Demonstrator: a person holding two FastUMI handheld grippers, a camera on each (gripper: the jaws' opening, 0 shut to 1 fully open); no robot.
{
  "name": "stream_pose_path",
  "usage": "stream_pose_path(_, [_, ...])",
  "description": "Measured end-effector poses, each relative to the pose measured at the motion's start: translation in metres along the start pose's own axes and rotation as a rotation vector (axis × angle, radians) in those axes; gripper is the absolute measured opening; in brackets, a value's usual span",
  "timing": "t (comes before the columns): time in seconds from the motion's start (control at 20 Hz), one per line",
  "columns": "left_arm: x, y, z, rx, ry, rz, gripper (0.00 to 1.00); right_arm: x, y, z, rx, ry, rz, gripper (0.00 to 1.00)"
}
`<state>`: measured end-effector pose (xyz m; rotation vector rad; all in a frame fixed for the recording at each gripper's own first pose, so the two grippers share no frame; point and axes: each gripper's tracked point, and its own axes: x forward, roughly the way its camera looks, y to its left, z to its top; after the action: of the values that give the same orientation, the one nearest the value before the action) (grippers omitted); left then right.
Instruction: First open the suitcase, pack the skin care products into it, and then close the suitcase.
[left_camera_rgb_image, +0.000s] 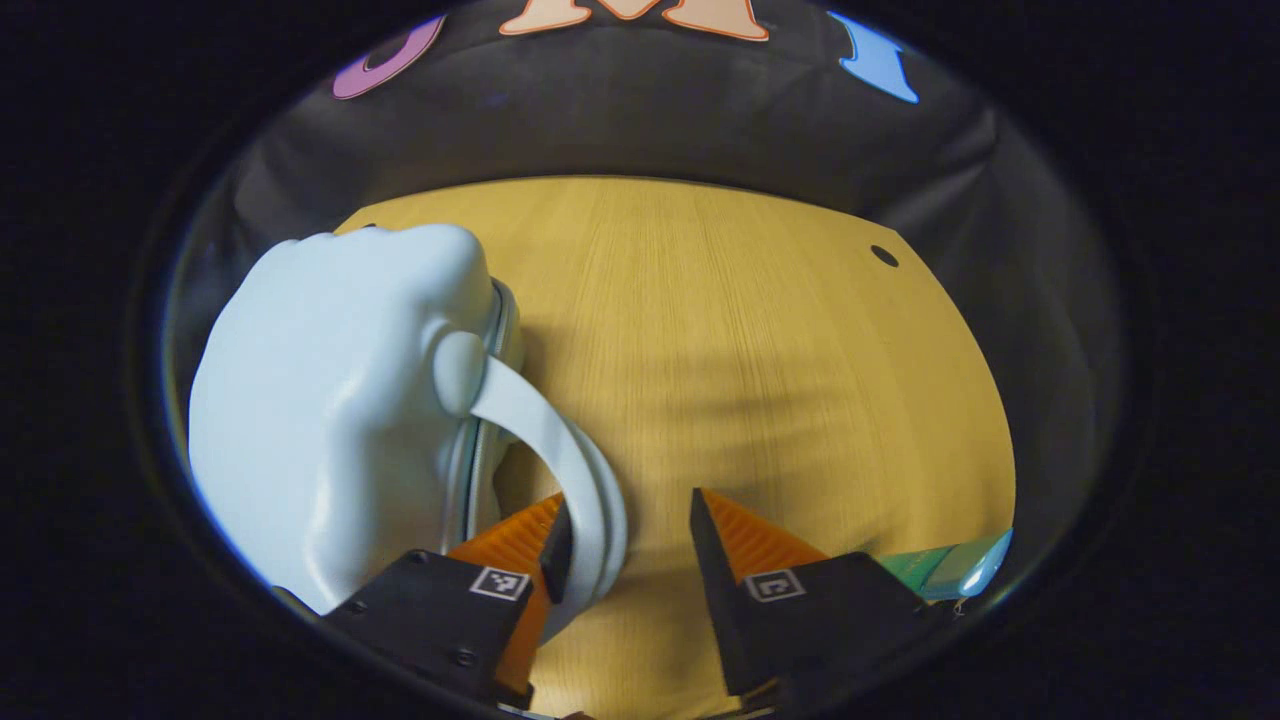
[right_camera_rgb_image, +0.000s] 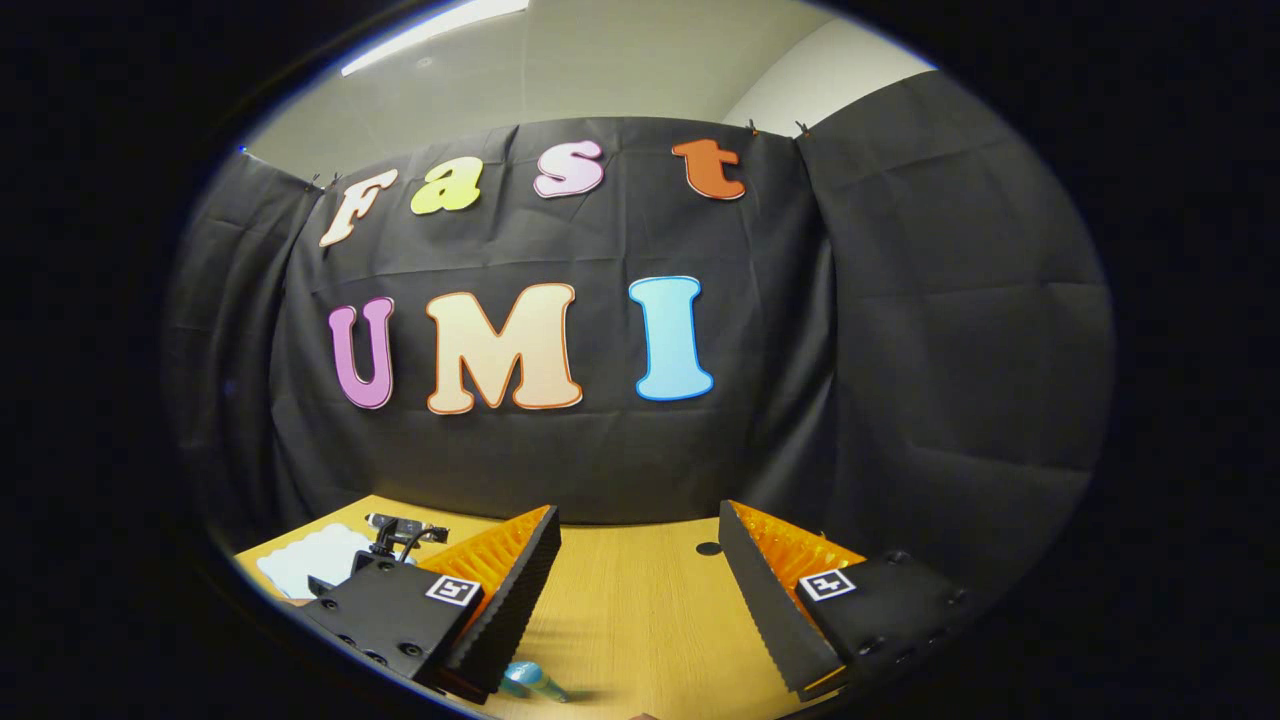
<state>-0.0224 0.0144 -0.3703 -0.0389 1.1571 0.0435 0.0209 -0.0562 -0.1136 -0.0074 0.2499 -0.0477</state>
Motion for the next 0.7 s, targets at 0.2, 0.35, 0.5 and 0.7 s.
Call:
stream_pose_path(0.2, [-0.006, 0.007, 0.002, -0.042, 0.01, -0.004, 0.11, 0.006, 0.011, -0.006, 0.003, 0.008, 0.025, 0.99])
stream_pose_path(0.35, [-0.013, 0.005, 0.006, 0.014, 0.022, -0.03, 0.05, 0.007, 0.024, -0.007, -0.008, 0.0, 0.057, 0.99])
stream_pose_path(0.5, [-0.03, -0.001, 0.024, 0.055, -0.047, 0.007, 0.01, 0.009, 0.035, -0.007, -0.024, -0.008, 0.085, 0.99])
stream_pose_path(0.7, [-0.053, -0.002, 0.043, 0.026, -0.096, -0.034, 0.0, 0.011, 0.052, -0.008, -0.02, -0.01, 0.123, 0.99])
